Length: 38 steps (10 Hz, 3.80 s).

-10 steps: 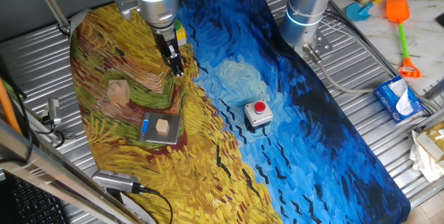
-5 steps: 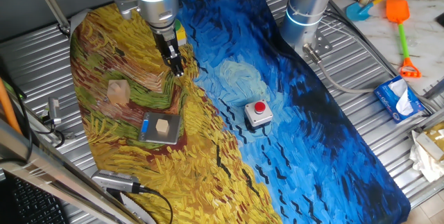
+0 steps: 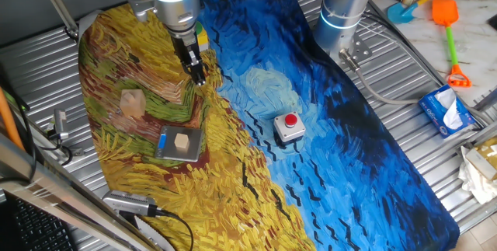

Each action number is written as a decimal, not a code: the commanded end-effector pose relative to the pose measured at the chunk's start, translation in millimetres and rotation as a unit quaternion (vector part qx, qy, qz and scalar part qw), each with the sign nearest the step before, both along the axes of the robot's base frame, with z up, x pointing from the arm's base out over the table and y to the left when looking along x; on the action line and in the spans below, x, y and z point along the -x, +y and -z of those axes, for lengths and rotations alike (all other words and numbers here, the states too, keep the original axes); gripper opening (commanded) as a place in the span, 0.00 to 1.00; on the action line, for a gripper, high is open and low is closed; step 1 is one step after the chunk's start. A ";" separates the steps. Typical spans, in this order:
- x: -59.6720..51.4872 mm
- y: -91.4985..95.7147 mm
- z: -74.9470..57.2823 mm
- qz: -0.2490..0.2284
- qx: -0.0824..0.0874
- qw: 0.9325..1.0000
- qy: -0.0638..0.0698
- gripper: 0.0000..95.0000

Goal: Remove the object from the scale

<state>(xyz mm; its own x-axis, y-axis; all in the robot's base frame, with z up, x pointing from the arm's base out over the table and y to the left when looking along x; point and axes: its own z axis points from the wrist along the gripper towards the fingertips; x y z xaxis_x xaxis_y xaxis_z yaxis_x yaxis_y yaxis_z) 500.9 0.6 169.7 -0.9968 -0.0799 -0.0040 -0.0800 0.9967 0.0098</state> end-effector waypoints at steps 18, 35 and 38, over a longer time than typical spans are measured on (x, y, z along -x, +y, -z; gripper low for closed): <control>-12.7 21.6 5.4 -0.128 -0.005 0.992 -0.003 0.00; -82.1 76.0 50.0 -0.174 -0.036 0.984 -0.012 0.00; -86.0 90.4 57.2 -0.212 -0.035 0.977 -0.015 0.00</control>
